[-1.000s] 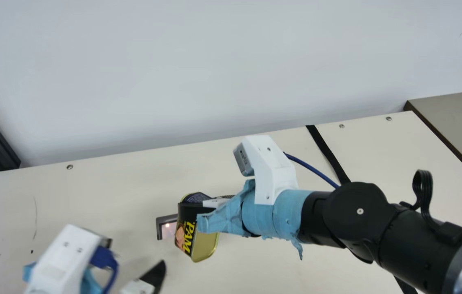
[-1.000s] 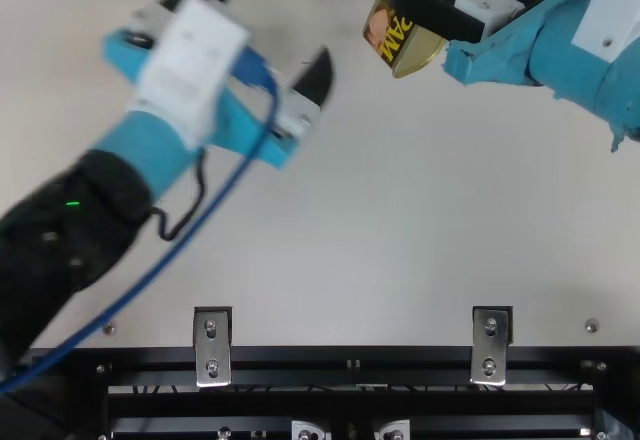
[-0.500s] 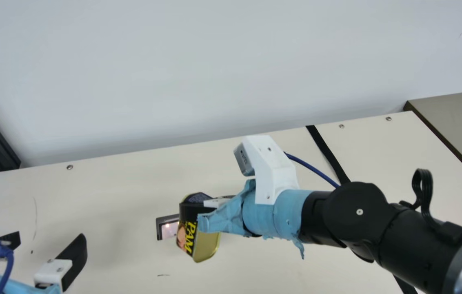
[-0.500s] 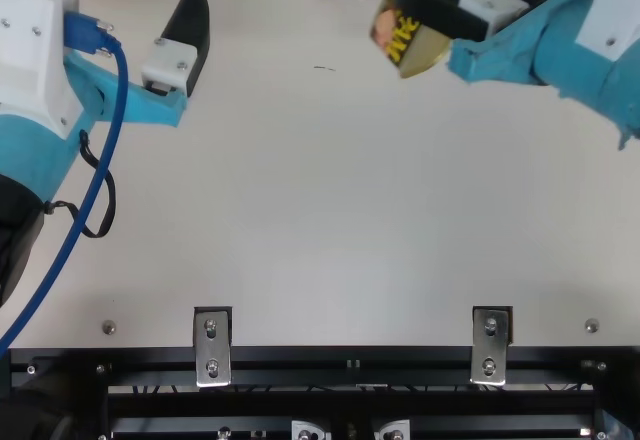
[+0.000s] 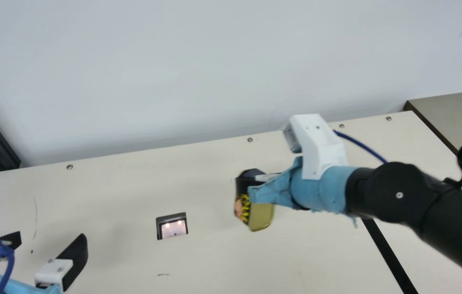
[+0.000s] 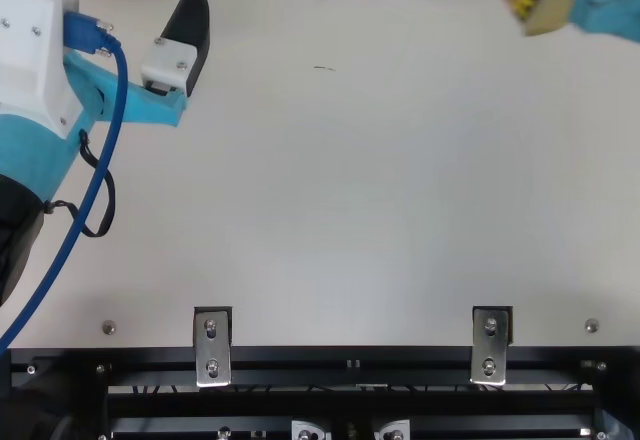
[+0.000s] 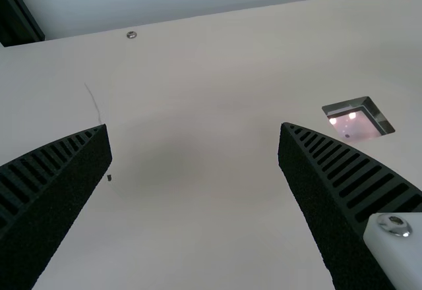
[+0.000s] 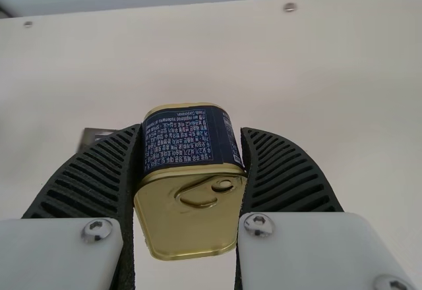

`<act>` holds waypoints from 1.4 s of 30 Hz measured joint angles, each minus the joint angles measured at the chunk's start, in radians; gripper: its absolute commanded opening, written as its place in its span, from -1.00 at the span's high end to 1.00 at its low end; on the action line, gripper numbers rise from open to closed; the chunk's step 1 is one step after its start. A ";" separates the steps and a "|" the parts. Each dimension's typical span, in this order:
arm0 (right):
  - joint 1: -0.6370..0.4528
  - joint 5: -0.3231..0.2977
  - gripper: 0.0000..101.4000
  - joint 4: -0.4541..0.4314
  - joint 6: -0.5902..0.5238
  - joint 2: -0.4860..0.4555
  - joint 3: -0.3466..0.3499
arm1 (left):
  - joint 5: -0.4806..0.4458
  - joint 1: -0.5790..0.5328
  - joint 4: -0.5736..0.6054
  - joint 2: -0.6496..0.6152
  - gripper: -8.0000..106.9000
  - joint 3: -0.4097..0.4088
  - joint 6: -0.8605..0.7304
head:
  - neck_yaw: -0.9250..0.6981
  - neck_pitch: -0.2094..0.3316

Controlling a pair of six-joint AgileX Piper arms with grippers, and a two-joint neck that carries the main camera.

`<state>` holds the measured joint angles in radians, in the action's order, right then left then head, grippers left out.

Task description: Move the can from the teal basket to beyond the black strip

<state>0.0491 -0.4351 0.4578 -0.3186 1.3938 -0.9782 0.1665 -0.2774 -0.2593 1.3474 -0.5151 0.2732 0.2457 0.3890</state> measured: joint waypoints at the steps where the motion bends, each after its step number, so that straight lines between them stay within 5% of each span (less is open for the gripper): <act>1: -0.022 -0.020 1.00 -0.047 0.024 -0.008 -0.016 | 0.000 0.000 0.000 0.000 -0.71 0.000 0.000 | 0.000 0.000; 7: -0.111 -0.161 1.00 -0.289 0.115 -0.046 -0.130 | 0.000 0.000 0.000 0.000 -0.71 0.000 0.000 | 0.000 0.000; 11: -0.139 -0.243 1.00 -0.373 0.099 -0.050 -0.196 | 0.000 0.000 0.000 0.000 -0.71 0.000 0.000 | 0.010 0.000; 22: -0.276 -0.441 1.00 -0.406 0.004 -0.034 -0.275 | 0.000 0.000 0.000 0.000 -0.71 0.000 0.000 | 0.307 0.000; 32: -0.420 -0.562 1.00 -0.395 -0.107 0.005 -0.333 | 0.000 0.000 0.000 0.000 -0.71 0.000 0.000 | 0.328 0.000; 42: -0.505 -0.666 1.00 -0.509 -0.197 0.094 -0.351 | 0.000 0.000 0.000 0.000 -0.71 0.000 0.000 | 0.328 0.000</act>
<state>-0.4563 -1.1015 -0.0509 -0.5153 1.4878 -1.3291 0.1665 -0.2774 -0.2593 1.3474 -0.5151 0.2732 0.5732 0.3890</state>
